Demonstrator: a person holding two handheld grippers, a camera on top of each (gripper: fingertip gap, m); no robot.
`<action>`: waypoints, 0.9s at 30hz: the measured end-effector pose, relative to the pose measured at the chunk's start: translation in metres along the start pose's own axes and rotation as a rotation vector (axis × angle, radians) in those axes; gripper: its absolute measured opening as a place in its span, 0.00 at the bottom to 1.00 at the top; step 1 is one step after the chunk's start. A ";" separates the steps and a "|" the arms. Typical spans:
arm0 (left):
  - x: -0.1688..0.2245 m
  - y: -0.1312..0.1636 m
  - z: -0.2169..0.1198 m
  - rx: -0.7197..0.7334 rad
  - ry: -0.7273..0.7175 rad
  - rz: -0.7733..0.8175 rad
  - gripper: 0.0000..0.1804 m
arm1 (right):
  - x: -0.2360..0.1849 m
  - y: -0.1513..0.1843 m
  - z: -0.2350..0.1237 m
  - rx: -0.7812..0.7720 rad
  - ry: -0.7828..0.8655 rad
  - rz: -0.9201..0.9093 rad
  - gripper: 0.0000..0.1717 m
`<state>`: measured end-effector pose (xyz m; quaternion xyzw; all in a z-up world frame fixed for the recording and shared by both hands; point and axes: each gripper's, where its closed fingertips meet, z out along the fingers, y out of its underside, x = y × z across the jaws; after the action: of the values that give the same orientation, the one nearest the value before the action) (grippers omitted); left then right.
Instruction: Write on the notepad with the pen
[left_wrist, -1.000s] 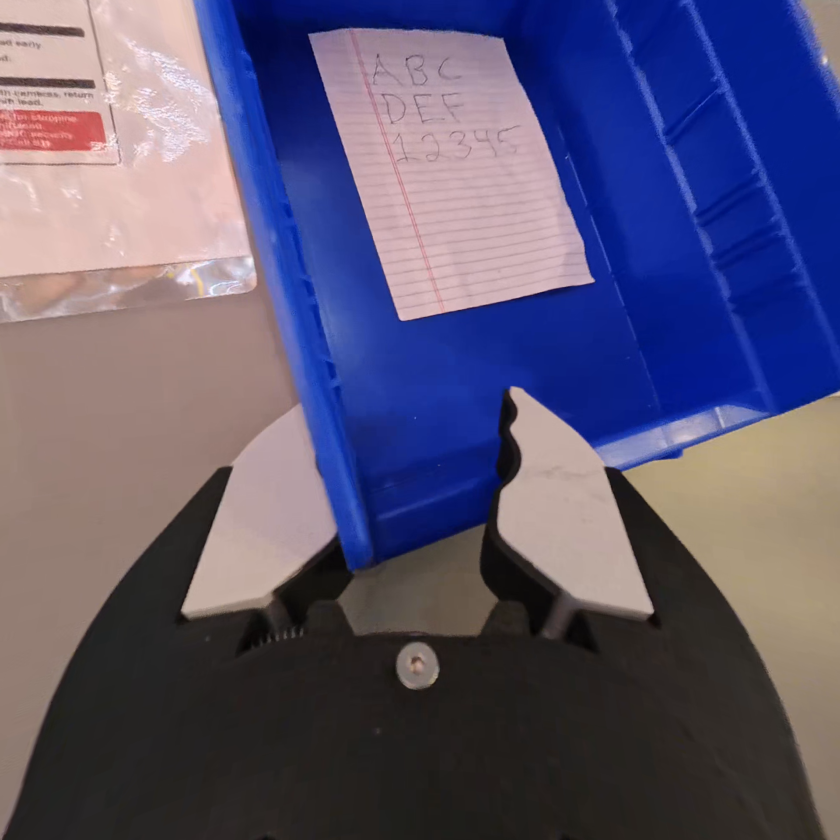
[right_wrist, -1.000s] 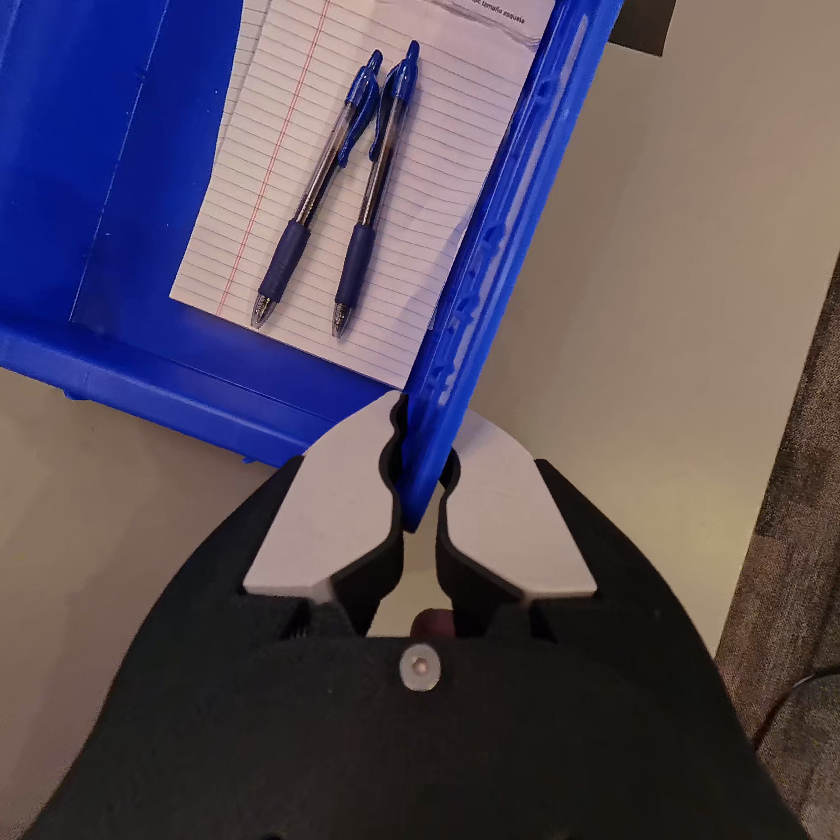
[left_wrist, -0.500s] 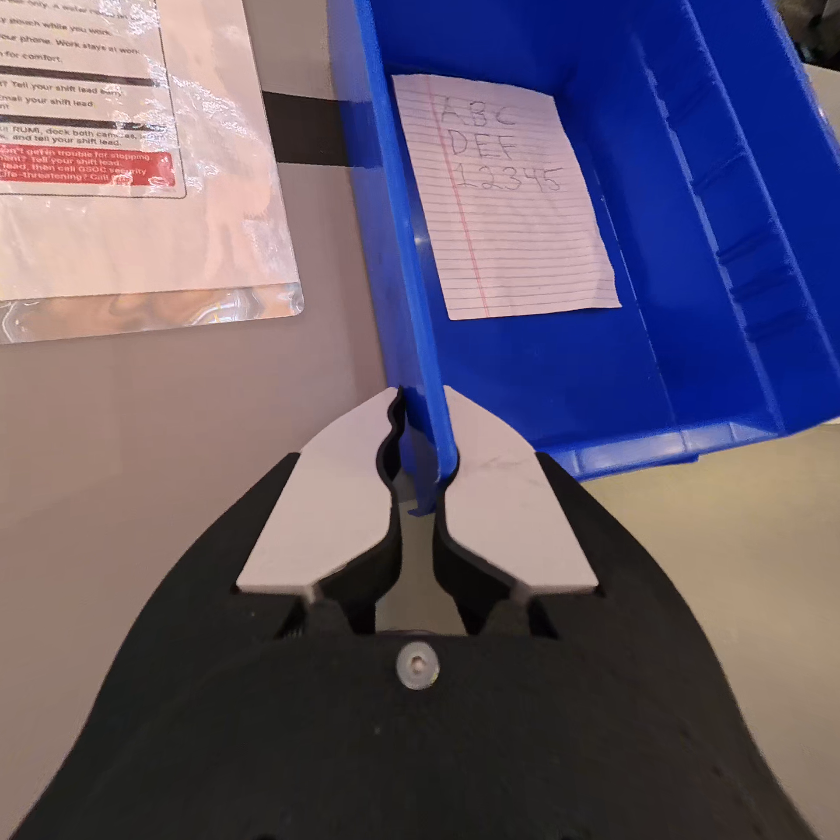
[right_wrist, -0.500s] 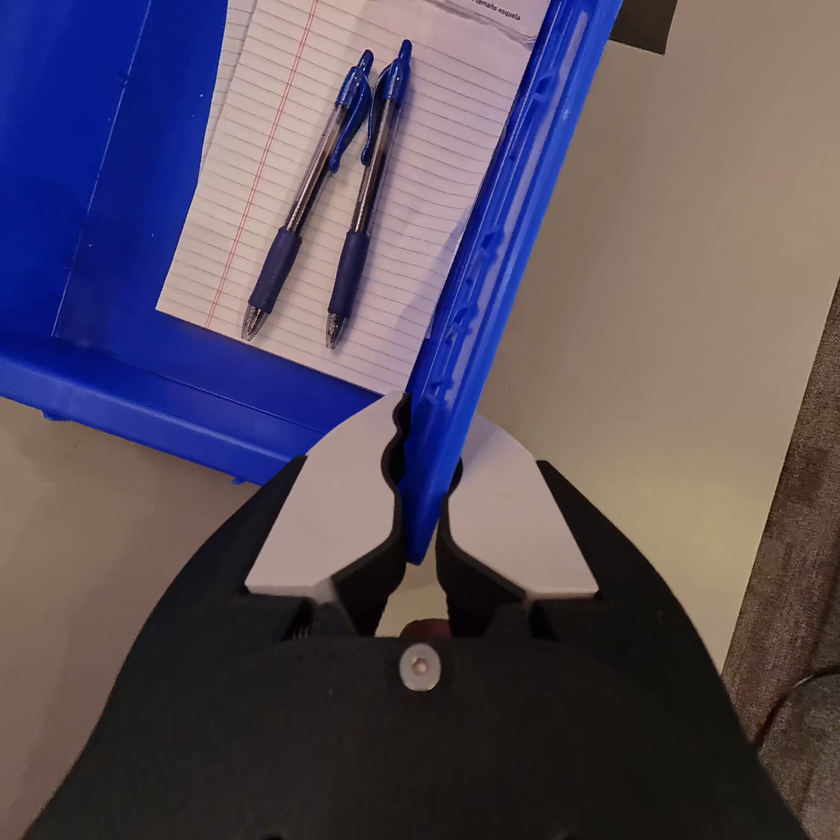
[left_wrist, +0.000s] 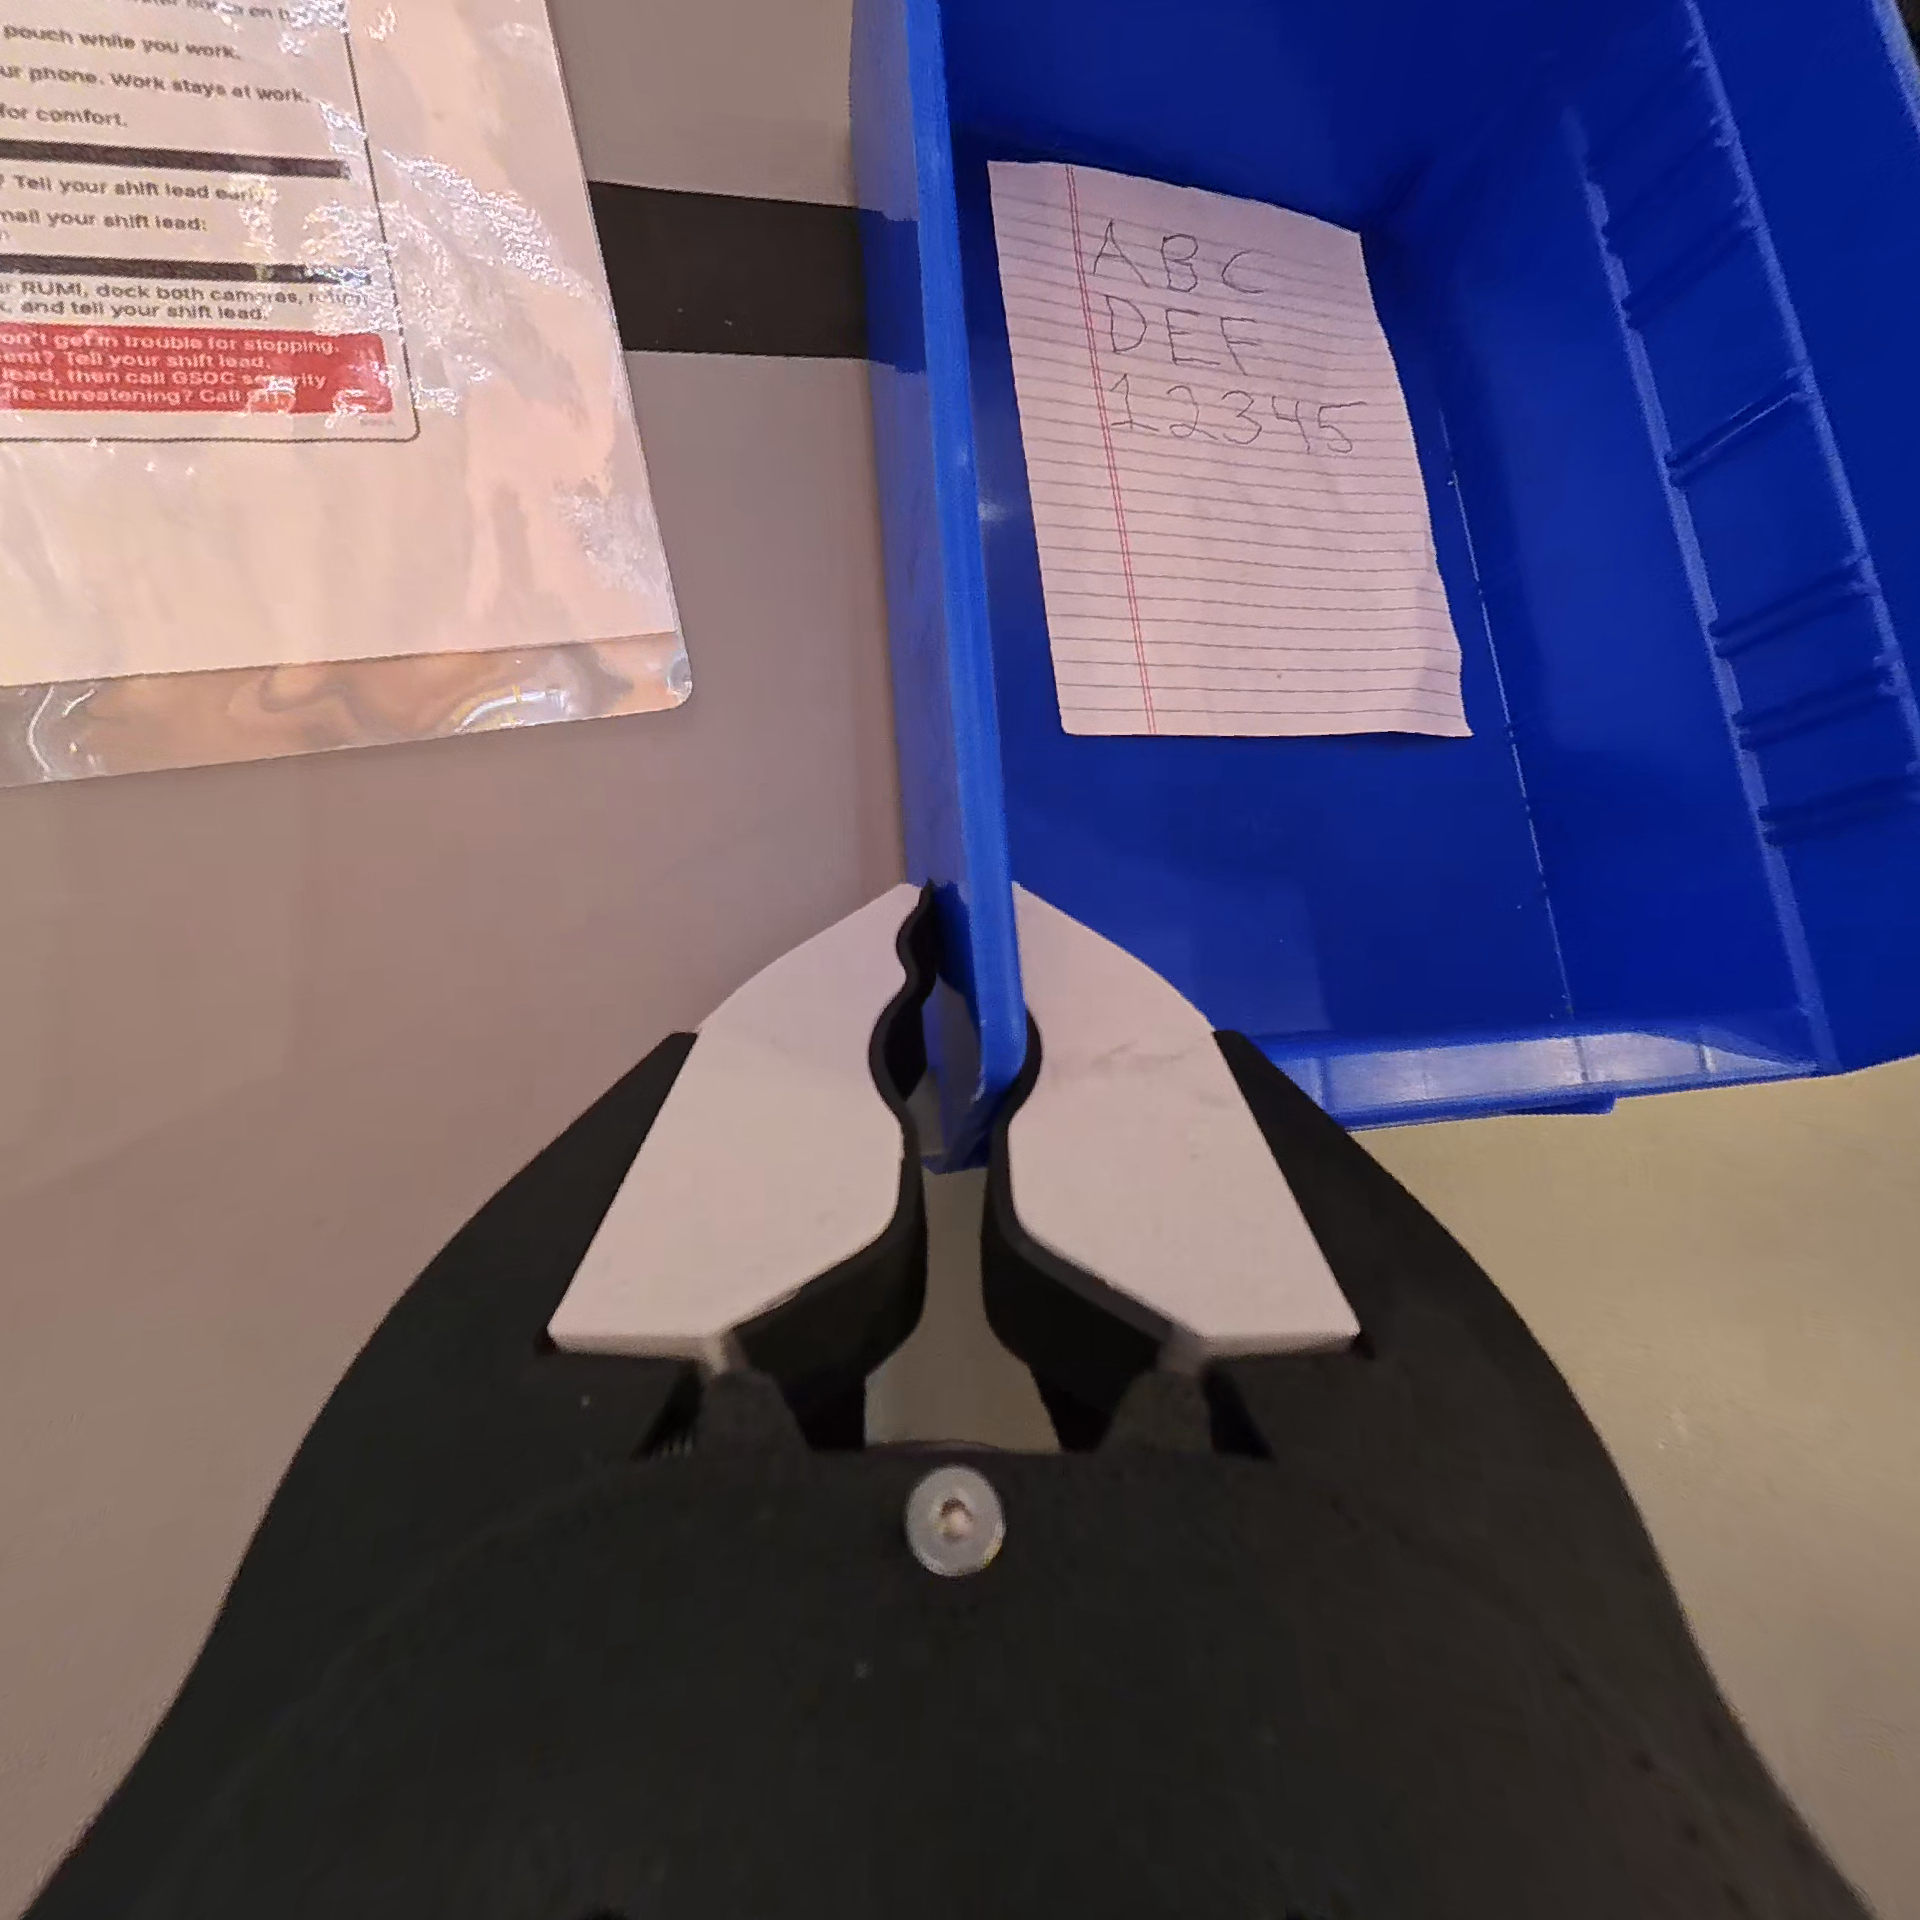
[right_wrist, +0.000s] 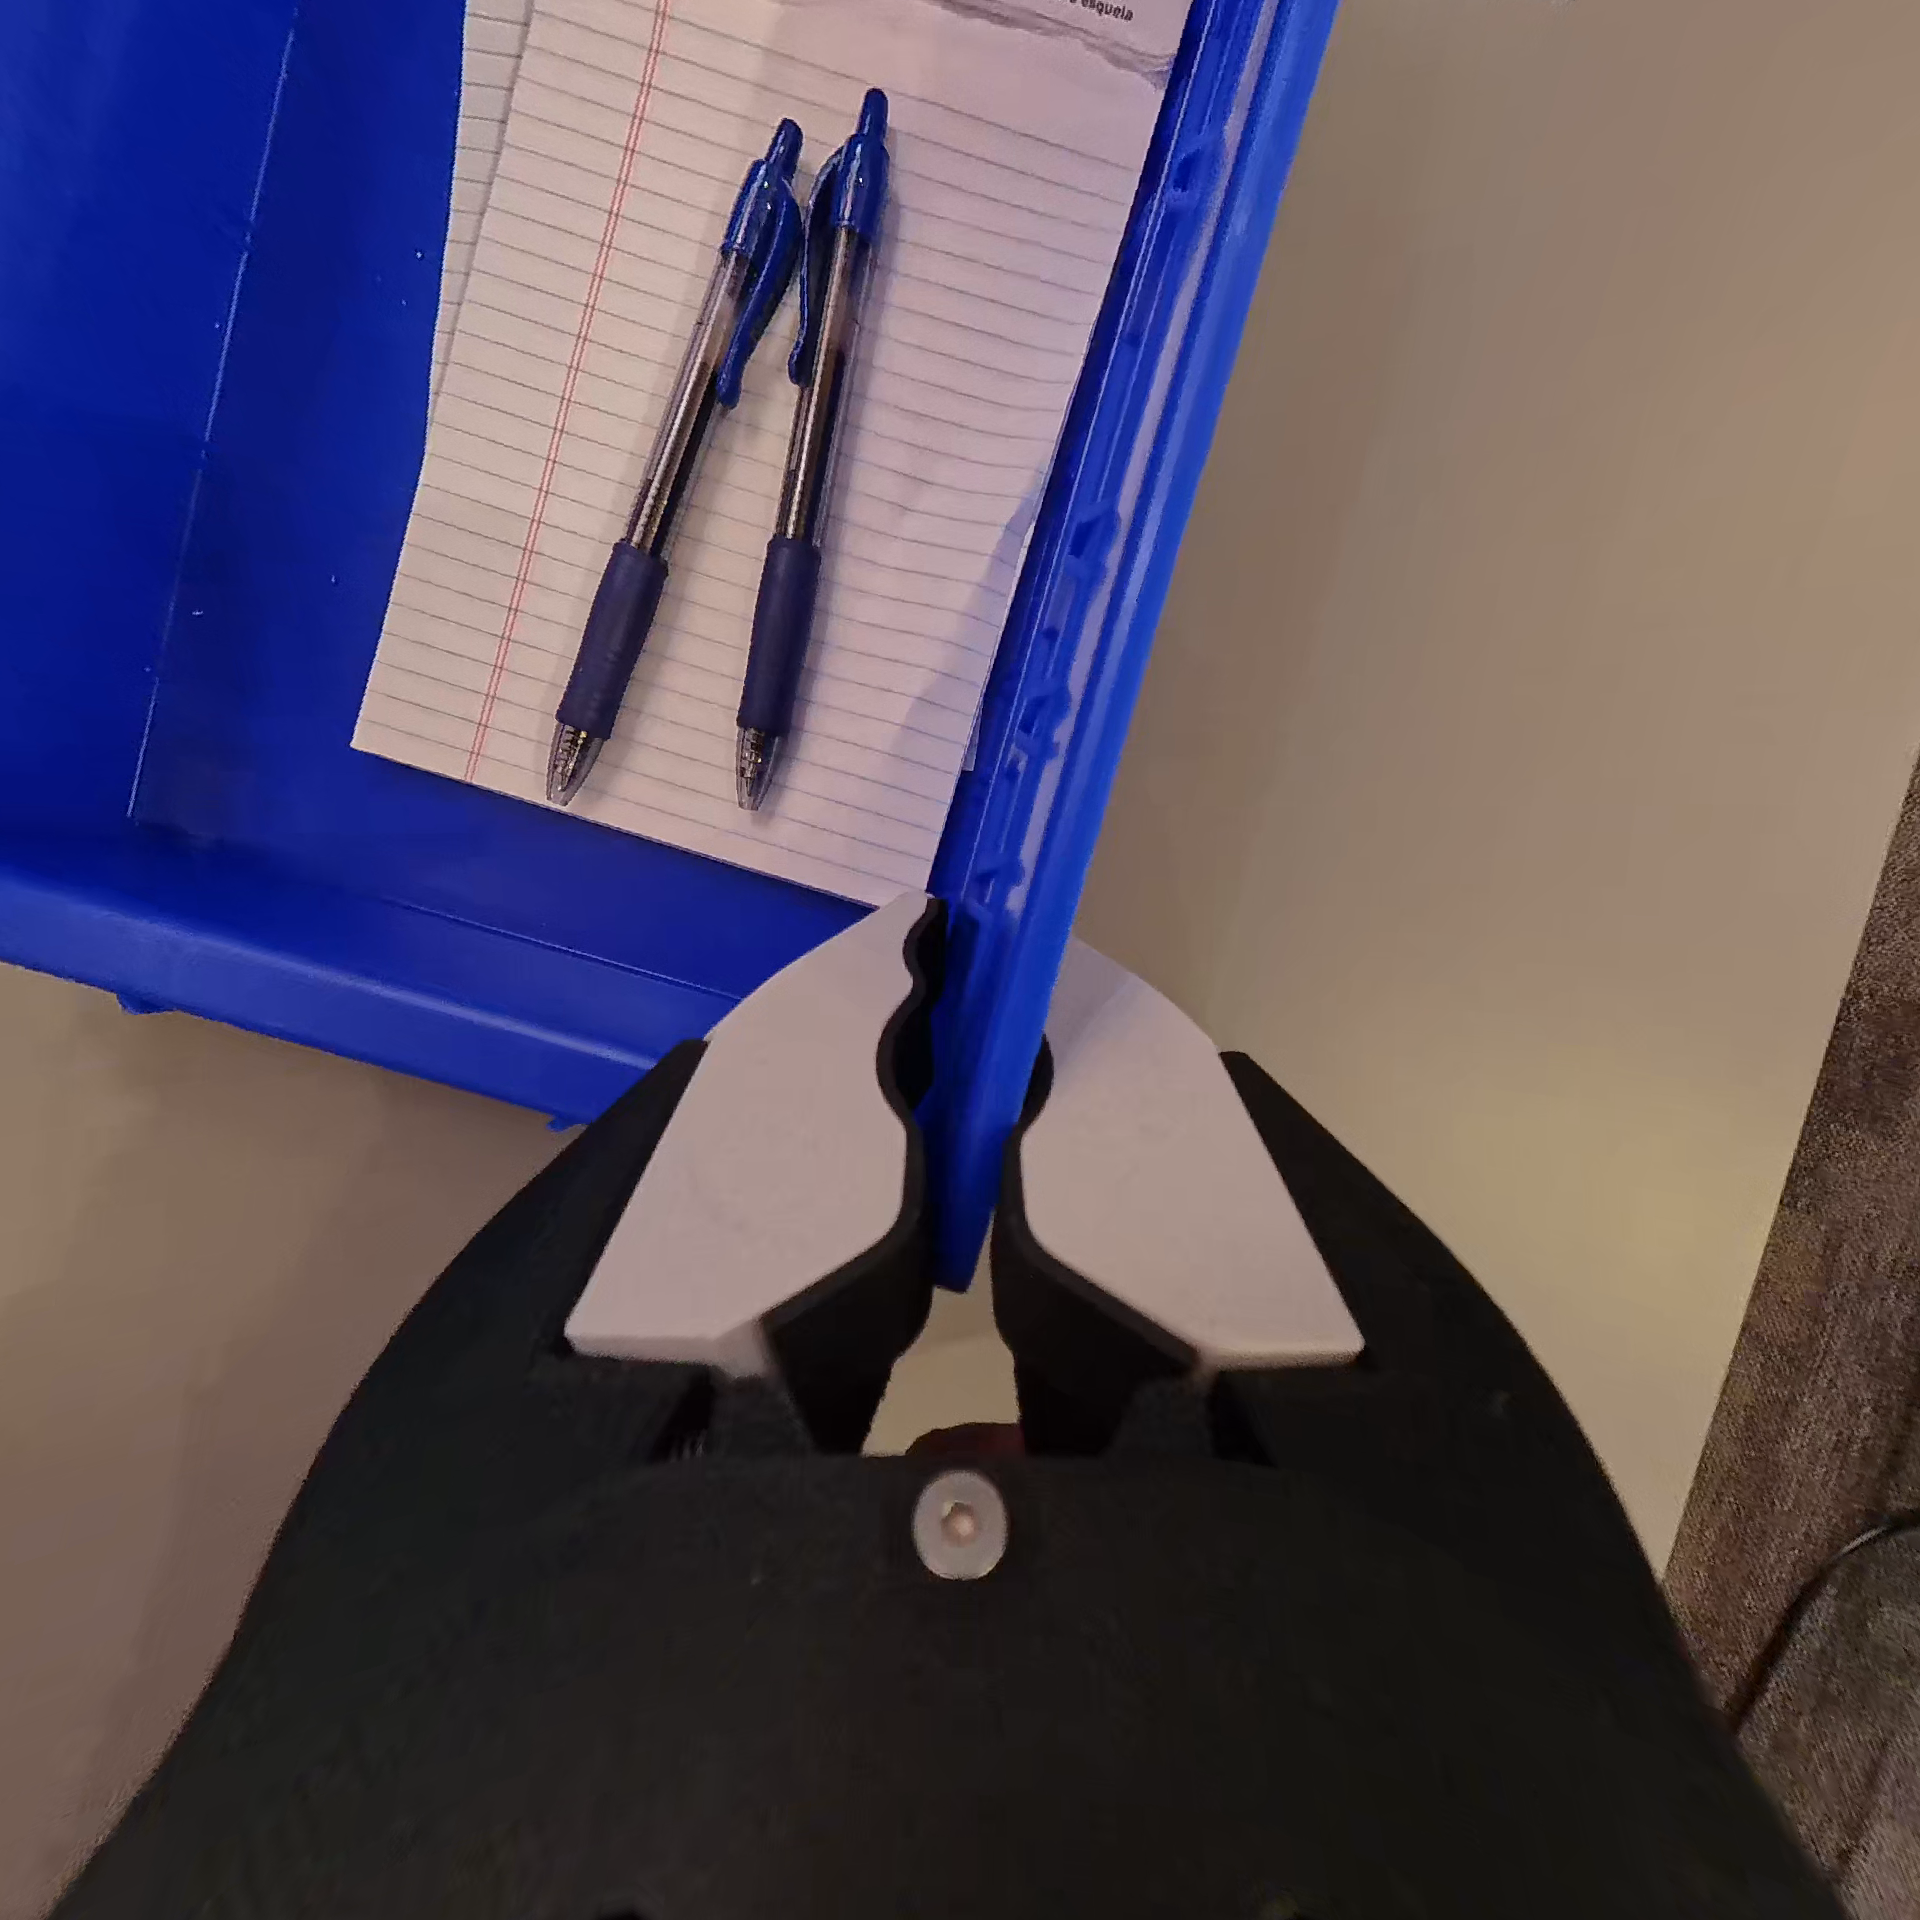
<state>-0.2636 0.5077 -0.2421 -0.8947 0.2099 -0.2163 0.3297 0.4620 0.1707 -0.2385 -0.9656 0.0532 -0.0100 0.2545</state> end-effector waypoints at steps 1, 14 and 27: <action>0.000 0.001 0.000 -0.003 -0.001 0.002 0.03 | -0.002 0.002 -0.001 0.000 0.001 0.002 0.05; 0.006 0.009 0.002 0.005 0.067 -0.027 0.08 | -0.010 0.007 -0.003 0.020 -0.004 -0.043 0.08; 0.000 0.012 -0.006 0.004 0.006 0.029 0.02 | -0.009 0.013 -0.009 0.019 -0.033 0.011 0.04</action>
<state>-0.2699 0.4964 -0.2459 -0.8903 0.2235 -0.2144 0.3338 0.4511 0.1565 -0.2370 -0.9629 0.0540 0.0067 0.2643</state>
